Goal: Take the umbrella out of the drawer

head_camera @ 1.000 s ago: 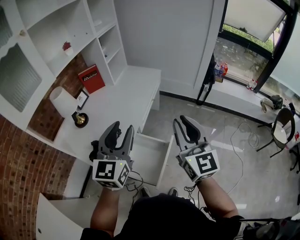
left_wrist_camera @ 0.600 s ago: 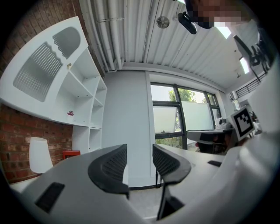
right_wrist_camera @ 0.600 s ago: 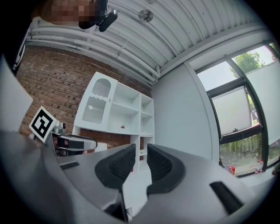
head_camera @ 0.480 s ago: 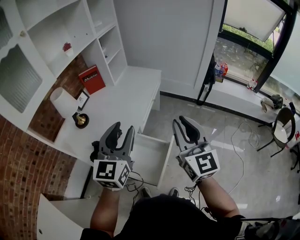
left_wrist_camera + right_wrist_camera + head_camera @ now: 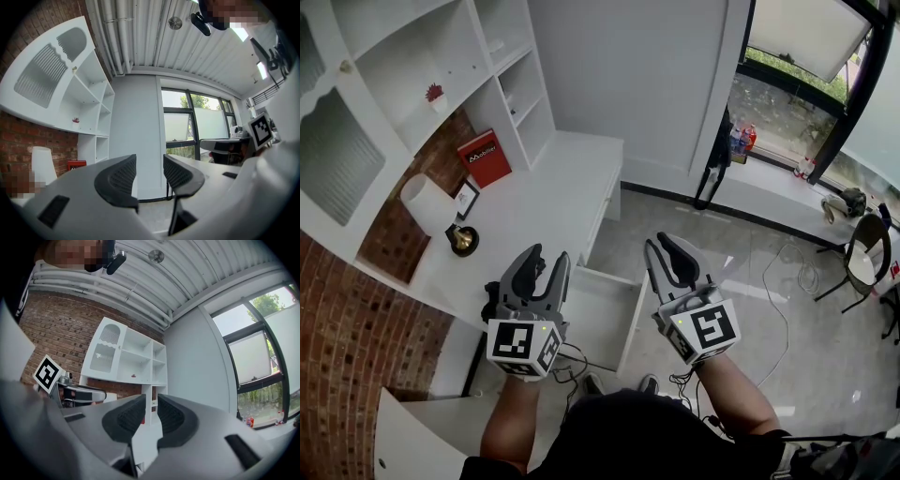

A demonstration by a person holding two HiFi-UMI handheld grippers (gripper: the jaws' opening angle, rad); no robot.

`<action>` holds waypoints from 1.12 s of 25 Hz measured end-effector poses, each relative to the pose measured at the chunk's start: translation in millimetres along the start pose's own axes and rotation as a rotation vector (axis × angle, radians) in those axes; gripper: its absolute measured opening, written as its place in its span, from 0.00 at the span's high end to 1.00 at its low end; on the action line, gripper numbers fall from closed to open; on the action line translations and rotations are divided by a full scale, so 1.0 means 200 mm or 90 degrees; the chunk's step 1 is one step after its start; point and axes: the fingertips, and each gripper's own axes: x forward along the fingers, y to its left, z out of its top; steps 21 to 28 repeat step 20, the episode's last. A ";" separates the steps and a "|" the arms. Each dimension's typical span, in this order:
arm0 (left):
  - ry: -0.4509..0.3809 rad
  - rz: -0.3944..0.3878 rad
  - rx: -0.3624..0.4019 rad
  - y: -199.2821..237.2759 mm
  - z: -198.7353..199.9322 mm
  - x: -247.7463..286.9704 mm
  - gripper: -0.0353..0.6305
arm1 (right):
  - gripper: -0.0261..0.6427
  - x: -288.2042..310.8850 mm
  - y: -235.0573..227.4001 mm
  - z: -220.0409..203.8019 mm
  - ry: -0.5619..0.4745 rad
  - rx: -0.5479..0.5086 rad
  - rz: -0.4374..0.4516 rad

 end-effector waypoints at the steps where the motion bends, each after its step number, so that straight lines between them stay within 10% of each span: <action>1: 0.000 0.000 0.001 0.00 0.00 0.00 0.68 | 0.86 0.00 0.00 0.00 -0.001 0.001 -0.001; 28: 0.002 0.001 -0.010 0.12 -0.03 -0.01 0.68 | 0.86 0.07 0.06 -0.03 0.007 0.001 -0.013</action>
